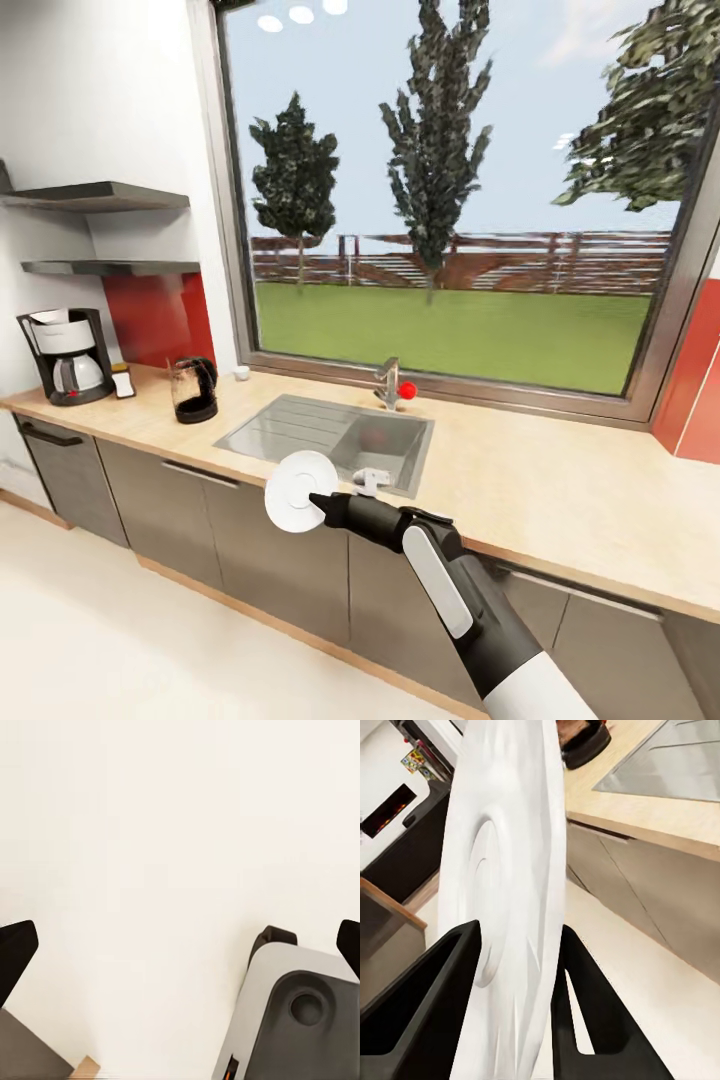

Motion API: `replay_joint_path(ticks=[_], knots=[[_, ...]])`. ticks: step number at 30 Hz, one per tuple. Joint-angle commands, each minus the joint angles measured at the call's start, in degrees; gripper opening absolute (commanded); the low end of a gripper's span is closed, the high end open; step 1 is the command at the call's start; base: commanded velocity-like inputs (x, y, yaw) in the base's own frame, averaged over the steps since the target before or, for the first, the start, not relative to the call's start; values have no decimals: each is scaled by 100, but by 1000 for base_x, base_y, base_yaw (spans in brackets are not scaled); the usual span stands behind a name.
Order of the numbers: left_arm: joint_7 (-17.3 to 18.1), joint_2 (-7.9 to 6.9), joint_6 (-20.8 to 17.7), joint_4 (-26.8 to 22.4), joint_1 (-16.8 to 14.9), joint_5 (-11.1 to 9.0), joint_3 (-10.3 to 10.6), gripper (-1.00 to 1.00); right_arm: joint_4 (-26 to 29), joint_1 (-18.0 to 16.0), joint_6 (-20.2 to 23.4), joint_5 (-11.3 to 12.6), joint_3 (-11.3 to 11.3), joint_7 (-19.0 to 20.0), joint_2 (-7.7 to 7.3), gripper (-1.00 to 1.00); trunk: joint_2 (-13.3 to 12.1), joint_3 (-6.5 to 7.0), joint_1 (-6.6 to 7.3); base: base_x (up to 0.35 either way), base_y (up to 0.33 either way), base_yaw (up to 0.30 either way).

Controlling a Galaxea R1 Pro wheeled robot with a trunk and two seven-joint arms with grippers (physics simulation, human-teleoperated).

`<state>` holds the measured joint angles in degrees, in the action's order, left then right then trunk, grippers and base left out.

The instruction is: Set up a coffee station on the kitchen countertop: keep the coffee maker on the countertop, move the bottle of coffee from the kitchen shelf to the counter next to the coffee maker, place a paper coffee filter on top of the coffee maker, put the saucer next to the coffee maker with the coffee cup on the saucer, and place the electric kettle next to the coffee maker.

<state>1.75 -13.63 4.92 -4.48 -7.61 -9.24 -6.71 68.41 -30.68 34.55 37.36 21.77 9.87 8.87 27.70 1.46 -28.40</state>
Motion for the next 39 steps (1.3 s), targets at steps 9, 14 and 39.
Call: replay_joint_path(ticks=[9, 14, 39], knots=[[18, 1, 12, 2, -4, -20, -32, 100, 6, 0, 25, 24, -6, 14, 1, -100, 3, 8, -2, 0, 0, 268], [18, 1, 12, 1, -4, -22, -32, 100, 6, 0, 25, 25, -6, 14, 1, -100, 3, 8, -2, 0, 0, 277], [18, 9, 10, 9, -3, -17, -39, 100, 6, -1, 25, 25, -6, 14, 1, -100, 3, 8, -2, 73, 58, 277]])
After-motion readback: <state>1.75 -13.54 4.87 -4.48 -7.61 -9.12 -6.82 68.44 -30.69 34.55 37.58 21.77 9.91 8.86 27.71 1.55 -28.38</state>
